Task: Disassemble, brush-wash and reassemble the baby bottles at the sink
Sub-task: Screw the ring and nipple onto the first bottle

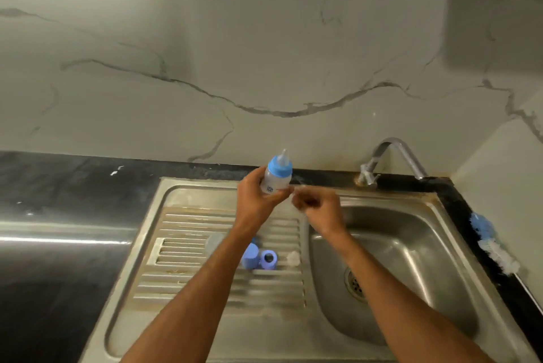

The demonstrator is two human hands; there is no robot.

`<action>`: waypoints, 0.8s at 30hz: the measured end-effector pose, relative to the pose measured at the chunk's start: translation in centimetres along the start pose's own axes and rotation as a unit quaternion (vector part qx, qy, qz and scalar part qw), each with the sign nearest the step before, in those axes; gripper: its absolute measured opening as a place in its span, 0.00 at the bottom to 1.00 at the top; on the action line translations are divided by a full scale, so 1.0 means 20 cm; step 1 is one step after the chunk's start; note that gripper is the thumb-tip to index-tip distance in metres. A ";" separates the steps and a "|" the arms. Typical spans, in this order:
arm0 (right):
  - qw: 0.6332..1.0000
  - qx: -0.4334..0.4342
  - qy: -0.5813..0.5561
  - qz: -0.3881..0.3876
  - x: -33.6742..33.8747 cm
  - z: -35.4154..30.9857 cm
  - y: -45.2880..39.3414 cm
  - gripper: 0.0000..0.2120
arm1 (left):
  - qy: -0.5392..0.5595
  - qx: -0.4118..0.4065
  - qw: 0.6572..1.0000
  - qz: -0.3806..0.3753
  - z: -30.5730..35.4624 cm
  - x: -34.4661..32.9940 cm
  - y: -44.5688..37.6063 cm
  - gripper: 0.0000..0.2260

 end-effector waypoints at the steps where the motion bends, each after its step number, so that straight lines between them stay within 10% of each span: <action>1: 0.999 -0.003 0.041 -0.013 -0.08 0.02 0.00 0.06 | -0.007 0.007 1.000 0.008 -0.03 0.04 -0.01 0.19; 14: 0.901 -0.027 0.386 -0.198 -0.81 0.01 0.07 0.25 | -0.038 0.014 0.998 0.044 -0.25 0.45 -0.03 0.18; 24: 0.901 -0.017 0.389 -0.190 -0.86 0.06 0.07 0.19 | -0.032 0.035 0.998 0.031 -0.31 0.40 -0.05 0.20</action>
Point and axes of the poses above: each hand's wrist, its own y-axis away from the middle knuckle, its own x-axis out of the back of the hand, z = x × y, the point moved 8 cm from there along -y, towards the middle knuckle, and after that the axes turned 9 degrees about -x, right-handed, at the moved point
